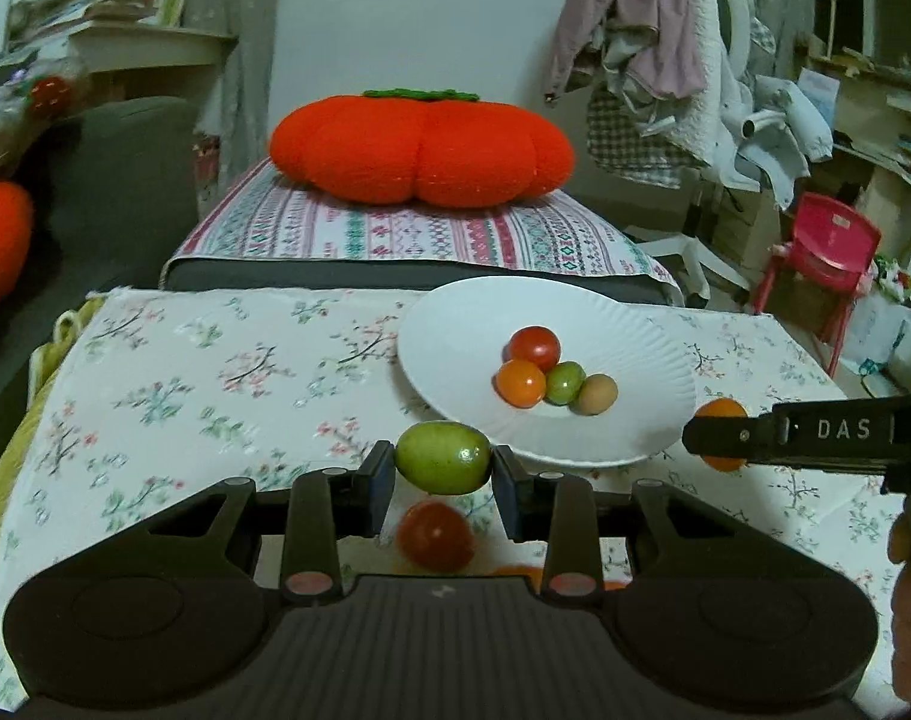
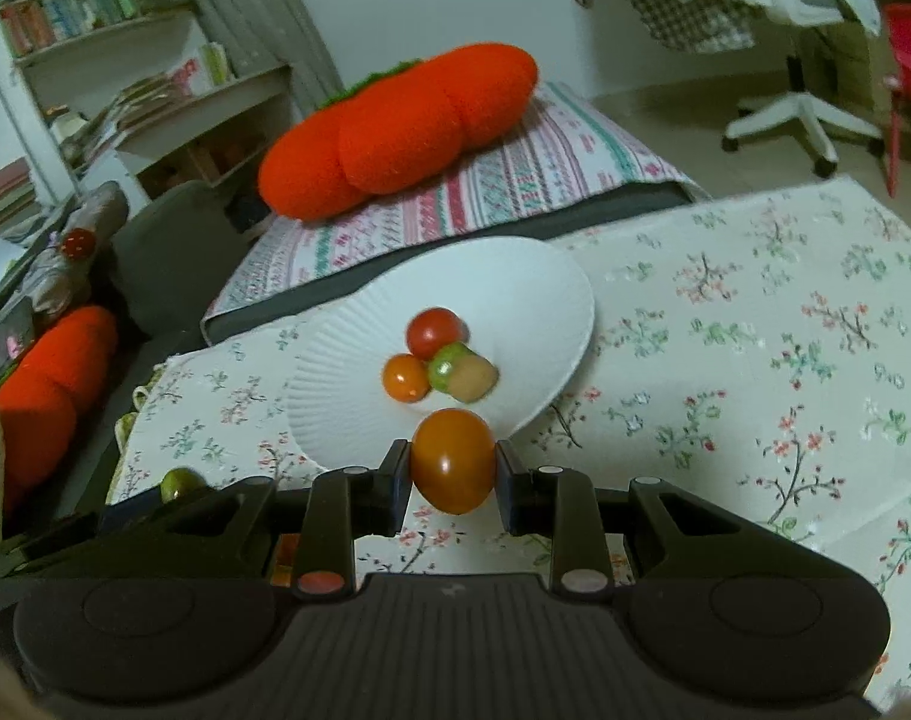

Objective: Organize fruits
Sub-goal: 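Carry both fruits onto the white plate and open both grippers, then move both grippers back to the remaining fruit pile, then grasp a beige fruit with the left gripper while the right grasps a mandarin, then carry both fruits onto the white plate and open both grippers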

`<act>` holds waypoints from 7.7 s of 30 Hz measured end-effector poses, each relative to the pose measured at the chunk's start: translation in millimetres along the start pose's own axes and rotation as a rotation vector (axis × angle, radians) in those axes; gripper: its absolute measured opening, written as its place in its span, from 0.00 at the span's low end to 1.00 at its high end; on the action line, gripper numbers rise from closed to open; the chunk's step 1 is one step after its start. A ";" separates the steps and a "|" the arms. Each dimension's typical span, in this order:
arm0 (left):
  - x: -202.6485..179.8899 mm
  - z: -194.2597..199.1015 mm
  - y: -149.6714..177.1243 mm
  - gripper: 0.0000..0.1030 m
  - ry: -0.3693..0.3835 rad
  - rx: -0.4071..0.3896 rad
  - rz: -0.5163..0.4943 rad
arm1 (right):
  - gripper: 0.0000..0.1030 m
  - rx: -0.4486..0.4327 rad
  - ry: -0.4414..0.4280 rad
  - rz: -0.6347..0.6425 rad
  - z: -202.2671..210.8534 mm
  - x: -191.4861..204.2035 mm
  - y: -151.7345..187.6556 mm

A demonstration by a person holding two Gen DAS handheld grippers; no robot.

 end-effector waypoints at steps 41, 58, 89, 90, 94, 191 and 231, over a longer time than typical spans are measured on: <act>-35.7 -52.7 -12.8 0.44 0.026 -0.049 -0.142 | 0.40 -0.033 0.027 0.110 -28.9 3.0 -12.4; 18.6 -37.1 -29.2 0.49 -0.043 -0.003 0.079 | 0.57 -0.073 0.075 -0.033 -17.5 -27.8 -26.8; 46.0 4.8 53.3 0.53 -0.105 0.224 0.207 | 0.73 0.077 0.040 0.106 25.4 21.1 45.8; 46.1 6.2 56.3 0.53 -0.101 0.232 0.214 | 0.73 0.083 0.032 0.100 27.3 21.7 48.5; 40.8 3.4 59.8 0.53 -0.108 0.239 0.173 | 0.75 0.108 0.022 0.131 26.1 27.9 56.8; -5.7 35.5 -17.6 0.09 0.003 -0.182 -0.010 | 0.31 0.045 -0.048 0.158 13.1 31.1 27.4; -45.9 -47.1 -30.9 0.09 0.200 -0.088 0.140 | 0.31 -0.026 0.053 0.213 -20.7 -6.1 -15.0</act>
Point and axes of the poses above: each gripper's, at about its wrist camera, not at the fingertips, and z roughly against the way its jaws point, x to its left, y to its underside, the point moved 10 cm from there along -z, roughly the way its jaws point, and after that the axes turned 4 degrees about -y, right-handed, at the moved point
